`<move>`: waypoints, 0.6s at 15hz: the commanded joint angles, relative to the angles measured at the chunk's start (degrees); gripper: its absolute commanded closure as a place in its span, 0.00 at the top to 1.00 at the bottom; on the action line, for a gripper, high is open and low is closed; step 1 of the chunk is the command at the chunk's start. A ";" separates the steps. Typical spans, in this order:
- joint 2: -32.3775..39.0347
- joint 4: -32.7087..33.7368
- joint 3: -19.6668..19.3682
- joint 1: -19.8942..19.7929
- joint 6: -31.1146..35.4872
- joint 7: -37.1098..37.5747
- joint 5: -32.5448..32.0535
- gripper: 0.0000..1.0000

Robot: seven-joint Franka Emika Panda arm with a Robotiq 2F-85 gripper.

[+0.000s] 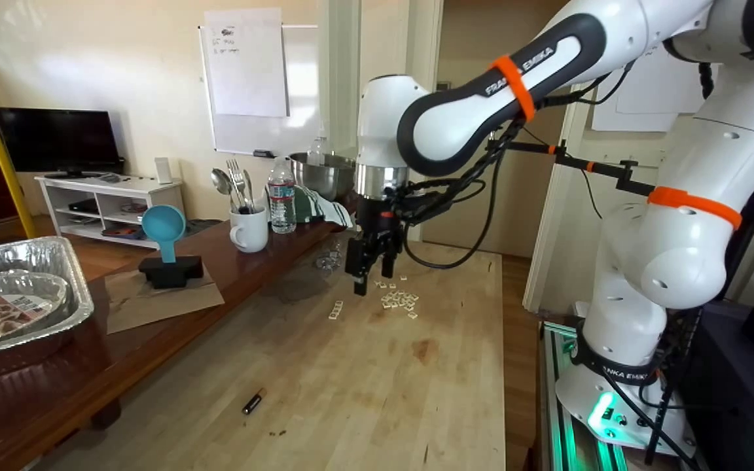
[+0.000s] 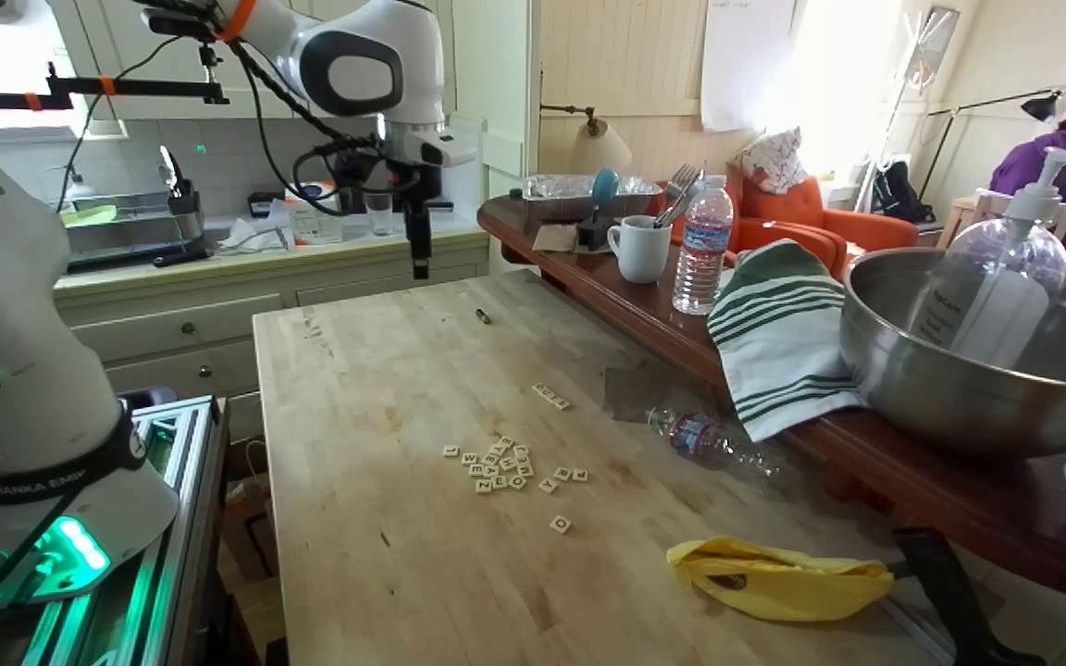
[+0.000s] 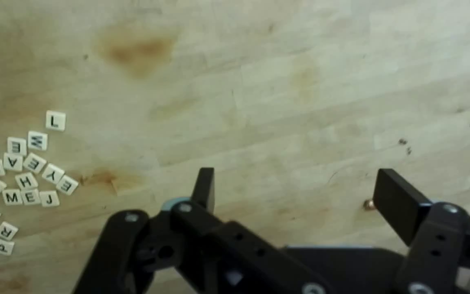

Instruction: Create a three letter word using the tiles.

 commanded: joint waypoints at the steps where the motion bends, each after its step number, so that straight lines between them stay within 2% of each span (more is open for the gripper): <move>1: 11.29 3.56 -0.73 -2.49 12.55 0.69 -7.04 1.00; 3: 15.62 5.02 -2.43 -2.65 16.04 -2.70 -9.53 1.00; 9: 24.25 9.86 -7.39 -2.86 15.87 -8.77 -15.67 1.00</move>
